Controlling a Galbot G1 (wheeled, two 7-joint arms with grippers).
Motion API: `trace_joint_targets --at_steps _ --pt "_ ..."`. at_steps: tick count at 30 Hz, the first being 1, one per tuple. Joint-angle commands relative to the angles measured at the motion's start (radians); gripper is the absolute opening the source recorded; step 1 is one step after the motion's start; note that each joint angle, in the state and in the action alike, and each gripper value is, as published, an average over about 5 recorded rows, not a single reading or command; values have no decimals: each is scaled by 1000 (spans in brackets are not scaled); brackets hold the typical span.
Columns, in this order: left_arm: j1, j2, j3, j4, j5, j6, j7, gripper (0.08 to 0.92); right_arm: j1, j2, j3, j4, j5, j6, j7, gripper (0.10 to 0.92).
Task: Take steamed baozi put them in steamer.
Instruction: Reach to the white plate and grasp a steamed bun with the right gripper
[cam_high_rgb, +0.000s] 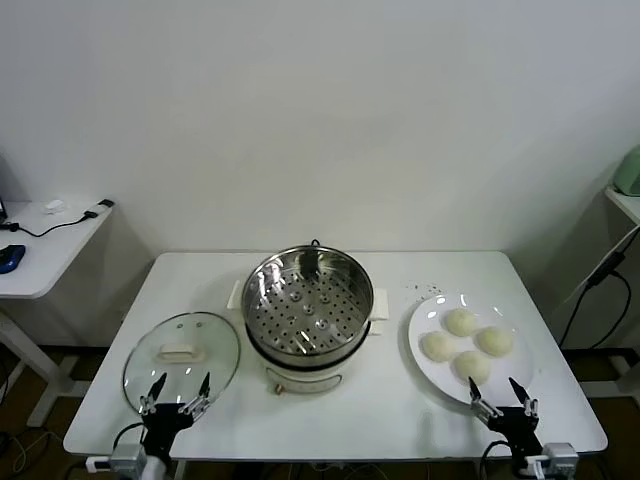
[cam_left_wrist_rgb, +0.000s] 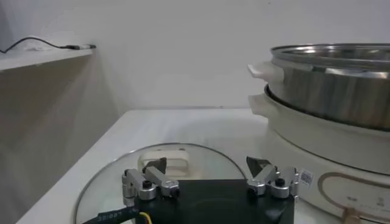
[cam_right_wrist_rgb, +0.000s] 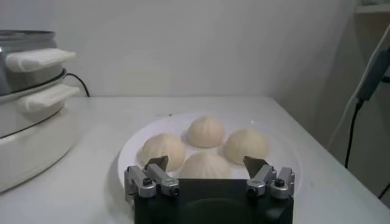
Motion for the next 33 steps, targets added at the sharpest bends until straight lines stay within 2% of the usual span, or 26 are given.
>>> trace_joint_targets --at_steps 1,5,9,15,19,26,33 --pt "1 3 0 0 -3 -2 1 823 80 -44 15 10 -7 -45 17 823" --pt "-2 2 6 -1 -6 -4 2 823 274 -173 -1 -34 -15 -156 -1 823" --pt "-6 4 13 -1 -13 -7 2 823 492 -365 -73 -172 -54 -222 -157 823" --pt "-13 11 25 4 -19 -14 3 823 752 -688 -345 -367 -99 -177 -556 823" --pt "-21 10 38 10 -16 -14 5 823 906 -817 -545 -469 -167 -32 -873 823" --pt "-27 0 58 22 3 -17 16 823 1411 -803 -1099 -663 -227 144 -1192 823" --pt "-30 -17 62 37 21 -17 23 823 1989 -607 -1826 -845 -235 108 -1278 823"
